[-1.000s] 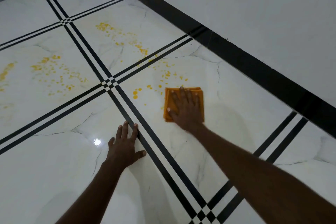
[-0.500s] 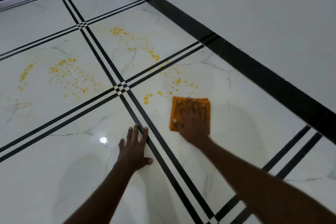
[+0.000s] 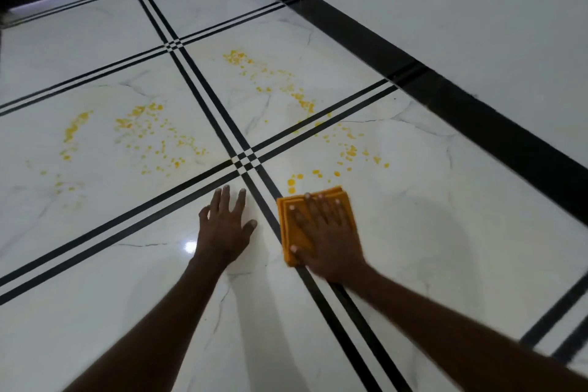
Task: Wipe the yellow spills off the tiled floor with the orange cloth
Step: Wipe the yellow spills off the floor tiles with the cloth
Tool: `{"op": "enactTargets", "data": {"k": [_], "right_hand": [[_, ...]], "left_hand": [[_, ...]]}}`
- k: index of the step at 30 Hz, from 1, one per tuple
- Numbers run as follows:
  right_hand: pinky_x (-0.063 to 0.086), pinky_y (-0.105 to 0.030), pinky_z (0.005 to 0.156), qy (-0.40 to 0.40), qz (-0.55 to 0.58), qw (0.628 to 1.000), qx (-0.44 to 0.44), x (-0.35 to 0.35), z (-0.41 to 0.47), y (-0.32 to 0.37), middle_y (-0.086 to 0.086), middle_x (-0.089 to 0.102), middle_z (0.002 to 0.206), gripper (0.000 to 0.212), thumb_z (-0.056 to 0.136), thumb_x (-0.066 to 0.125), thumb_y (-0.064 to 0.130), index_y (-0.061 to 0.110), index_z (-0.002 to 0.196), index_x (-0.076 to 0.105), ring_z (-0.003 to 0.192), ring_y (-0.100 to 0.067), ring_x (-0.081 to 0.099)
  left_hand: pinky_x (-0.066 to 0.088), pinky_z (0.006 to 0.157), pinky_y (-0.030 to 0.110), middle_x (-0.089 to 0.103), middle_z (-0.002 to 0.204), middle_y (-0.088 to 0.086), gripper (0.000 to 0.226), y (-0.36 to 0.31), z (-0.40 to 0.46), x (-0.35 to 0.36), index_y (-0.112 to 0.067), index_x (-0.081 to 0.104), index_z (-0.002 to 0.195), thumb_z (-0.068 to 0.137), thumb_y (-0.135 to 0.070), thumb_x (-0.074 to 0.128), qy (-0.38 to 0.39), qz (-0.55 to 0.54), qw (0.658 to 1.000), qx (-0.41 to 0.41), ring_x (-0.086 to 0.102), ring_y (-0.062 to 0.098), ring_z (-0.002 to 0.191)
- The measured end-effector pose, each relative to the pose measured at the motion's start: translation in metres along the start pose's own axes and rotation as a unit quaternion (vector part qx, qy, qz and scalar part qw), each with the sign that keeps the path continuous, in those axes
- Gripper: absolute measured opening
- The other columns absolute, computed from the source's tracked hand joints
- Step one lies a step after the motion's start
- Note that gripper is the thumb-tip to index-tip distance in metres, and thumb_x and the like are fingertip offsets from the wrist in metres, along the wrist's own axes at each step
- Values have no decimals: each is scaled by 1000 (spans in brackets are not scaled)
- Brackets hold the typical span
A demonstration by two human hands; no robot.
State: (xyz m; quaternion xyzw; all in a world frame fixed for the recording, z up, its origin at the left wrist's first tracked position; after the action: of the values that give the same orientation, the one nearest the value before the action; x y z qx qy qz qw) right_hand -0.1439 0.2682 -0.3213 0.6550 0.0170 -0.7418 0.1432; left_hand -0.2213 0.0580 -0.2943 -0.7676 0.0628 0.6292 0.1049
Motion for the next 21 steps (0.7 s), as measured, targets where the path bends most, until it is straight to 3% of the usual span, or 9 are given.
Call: {"op": "enactTargets", "data": {"k": [2, 4, 7, 10, 12, 14, 16, 19, 21], "right_hand": [[31, -62, 118, -8, -39, 999, 8, 4, 37, -47, -15, 38, 164, 76, 95, 42, 64, 22, 158, 40, 150, -39, 38], [38, -58, 112, -23, -59, 985, 159, -1, 54, -101, -19, 50, 155, 73, 100, 36, 65, 16, 152, 48, 137, -43, 52], [33, -67, 114, 1, -47, 956, 288, -6, 23, -99, -25, 44, 158, 79, 98, 34, 67, 16, 159, 37, 141, -50, 46], [25, -69, 116, 65, -67, 978, 186, -3, -34, -40, -29, 38, 160, 93, 90, 36, 76, 13, 158, 37, 144, -54, 40], [22, -65, 118, 106, -58, 989, 86, -7, -43, -2, -26, 34, 163, 98, 87, 37, 83, 18, 160, 33, 149, -50, 33], [19, -64, 120, 99, -39, 994, 6, -2, -22, 13, -21, 27, 168, 90, 93, 32, 79, 24, 164, 22, 157, -44, 16], [12, -63, 124, 85, -17, 994, -69, 5, 17, 21, -14, 15, 172, 80, 100, 32, 70, 29, 165, 13, 160, -38, 3], [8, -61, 128, 53, -49, 991, -114, 28, 99, 0, -11, 18, 172, 71, 102, 33, 60, 30, 165, 18, 159, -37, 13], [18, -60, 125, 45, -70, 995, -51, 29, 144, -36, -14, 29, 168, 70, 101, 32, 59, 27, 163, 28, 154, -40, 29]], "left_hand": [[13, 122, 55, -8, 170, 14, 82, 7, 5, 17, -27, -2, 163, 100, -62, 36, 53, 19, 998, 2, -5, 33, 157], [7, 124, 56, -20, 169, 10, 84, 9, 9, 27, -31, -14, 160, 99, -65, 32, 96, 13, 995, -6, -14, 32, 156], [10, 121, 63, -30, 165, 12, 99, 6, 21, 18, -28, -19, 159, 95, -63, 48, 198, 10, 980, -27, -19, 36, 155], [11, 122, 63, -21, 167, 17, 104, -1, 17, 3, -23, -12, 161, 92, -61, 57, 219, 25, 975, -18, -14, 39, 155], [11, 122, 63, -10, 170, 16, 94, 10, 9, 3, -25, -1, 163, 93, -67, 46, 149, 14, 989, 8, -9, 40, 156], [26, 117, 65, 5, 169, 15, 85, 22, 3, 10, -27, 16, 162, 92, -69, 36, 69, -17, 997, 38, 9, 41, 156], [23, 120, 60, 6, 170, 12, 80, 29, -2, 17, -30, 16, 162, 94, -69, 28, 34, -35, 997, 62, 8, 36, 157], [12, 123, 52, 4, 171, 7, 77, 33, 2, 31, -32, 8, 163, 97, -69, 25, -45, -22, 996, 74, 2, 30, 158], [15, 121, 53, 8, 171, 9, 77, 34, 4, 33, -30, 12, 163, 97, -67, 30, -56, -10, 995, 82, 7, 31, 158]]}}
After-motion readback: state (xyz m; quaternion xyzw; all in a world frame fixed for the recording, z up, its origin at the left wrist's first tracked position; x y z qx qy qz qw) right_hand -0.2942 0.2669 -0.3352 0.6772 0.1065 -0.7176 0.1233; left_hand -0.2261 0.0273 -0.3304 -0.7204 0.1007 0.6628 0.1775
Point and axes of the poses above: each hand's wrist, its own z-axis towards the middle knuckle, its own x-axis out of the palm, y = z × x, the point moved 6 cm from there along z, towards the middle knuckle
